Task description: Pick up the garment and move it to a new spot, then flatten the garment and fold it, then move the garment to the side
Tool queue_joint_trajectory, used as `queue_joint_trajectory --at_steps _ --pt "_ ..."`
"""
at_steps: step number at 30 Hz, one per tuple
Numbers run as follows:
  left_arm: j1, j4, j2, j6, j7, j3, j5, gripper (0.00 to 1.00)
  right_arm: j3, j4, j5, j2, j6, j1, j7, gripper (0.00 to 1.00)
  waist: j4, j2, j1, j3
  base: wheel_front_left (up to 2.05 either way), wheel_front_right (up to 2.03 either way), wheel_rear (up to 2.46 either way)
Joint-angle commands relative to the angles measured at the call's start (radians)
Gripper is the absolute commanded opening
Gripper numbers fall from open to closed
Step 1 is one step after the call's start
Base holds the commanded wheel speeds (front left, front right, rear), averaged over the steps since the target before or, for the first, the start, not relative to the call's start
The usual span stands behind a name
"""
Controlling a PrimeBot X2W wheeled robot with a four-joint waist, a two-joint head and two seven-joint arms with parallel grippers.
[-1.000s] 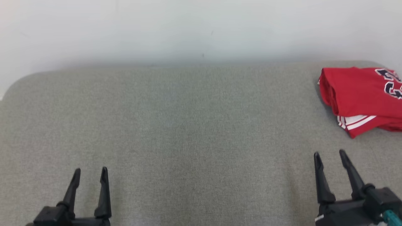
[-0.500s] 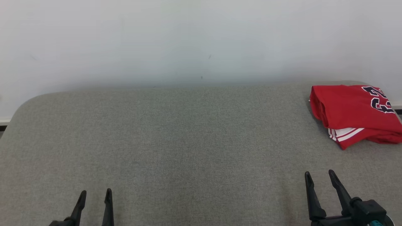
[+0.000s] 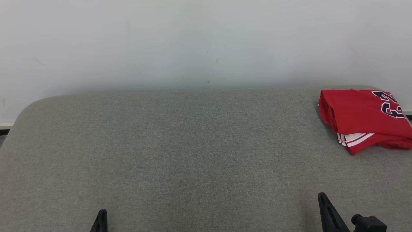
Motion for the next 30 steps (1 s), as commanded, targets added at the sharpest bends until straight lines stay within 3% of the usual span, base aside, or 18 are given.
queue_joint_trajectory --at_steps 1,30 --pt "-0.024 -0.008 0.003 0.0 0.015 0.01 -0.053 0.0 -0.009 -0.014 0.05 0.0 0.0 -0.019 0.01 0.0 0.0 0.0 0.0 0.001 0.0 0.0 0.0" --pt "-0.067 -0.036 0.005 0.001 0.134 0.013 -0.549 0.0 -0.061 -0.036 0.52 0.019 -0.001 -0.065 0.132 0.0 -0.005 0.0 0.0 0.012 0.0 0.0 0.0"
